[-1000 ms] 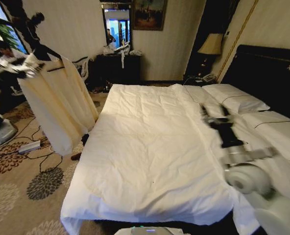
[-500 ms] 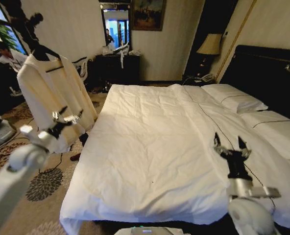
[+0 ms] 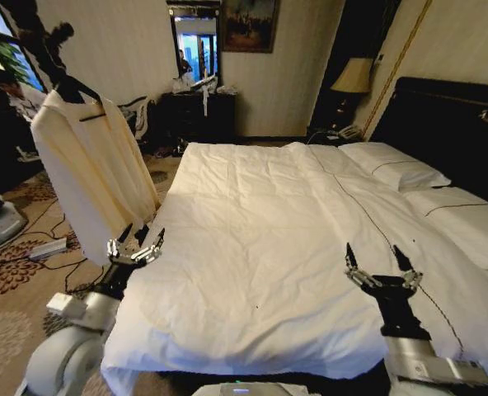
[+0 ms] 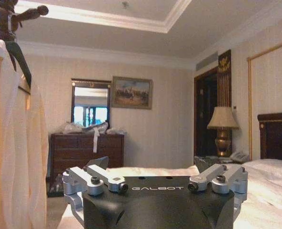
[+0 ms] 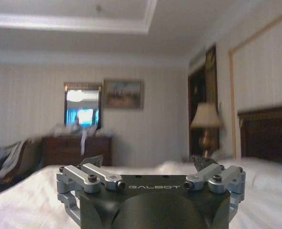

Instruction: Pick up the clothes from the bed and hang them on the clothes hanger.

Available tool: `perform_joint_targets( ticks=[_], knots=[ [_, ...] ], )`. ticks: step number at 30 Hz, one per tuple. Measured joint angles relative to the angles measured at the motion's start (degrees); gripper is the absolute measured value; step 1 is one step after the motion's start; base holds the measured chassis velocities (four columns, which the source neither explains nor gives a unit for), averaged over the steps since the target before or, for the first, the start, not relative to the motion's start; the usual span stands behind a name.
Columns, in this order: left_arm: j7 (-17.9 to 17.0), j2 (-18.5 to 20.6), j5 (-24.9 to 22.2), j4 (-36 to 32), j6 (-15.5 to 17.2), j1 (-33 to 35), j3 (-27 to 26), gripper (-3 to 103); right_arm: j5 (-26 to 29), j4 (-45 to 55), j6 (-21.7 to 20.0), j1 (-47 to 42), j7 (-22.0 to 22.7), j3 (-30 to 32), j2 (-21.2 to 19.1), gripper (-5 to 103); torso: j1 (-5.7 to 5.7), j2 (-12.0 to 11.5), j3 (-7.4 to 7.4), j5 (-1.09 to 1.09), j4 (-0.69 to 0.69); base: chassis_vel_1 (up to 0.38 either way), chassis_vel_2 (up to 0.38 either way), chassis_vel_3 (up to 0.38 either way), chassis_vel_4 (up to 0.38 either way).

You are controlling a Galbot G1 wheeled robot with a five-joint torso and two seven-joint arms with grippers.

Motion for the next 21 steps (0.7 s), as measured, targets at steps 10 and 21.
perform_joint_targets(
  ticks=[10, 21],
  knots=[
    [0.19, 0.28, -0.59, -0.09, 0.35, 0.15, -0.22, 100, 1.43, -0.06, -0.91, -0.19, 0.17, 0.21, -0.72, 100, 0.02, -0.01, 0.00, -0.02, -0.02, 0.000, 0.000, 0.000, 0.000],
    [0.23, 0.48, -0.79, 0.22, 0.40, -0.12, -0.05, 100, 1.47, -0.21, -0.88, -0.01, 0.20, 0.23, -0.76, 100, 0.02, -0.01, 0.01, -0.03, -0.02, 0.000, 0.000, 0.000, 0.000]
  ],
)
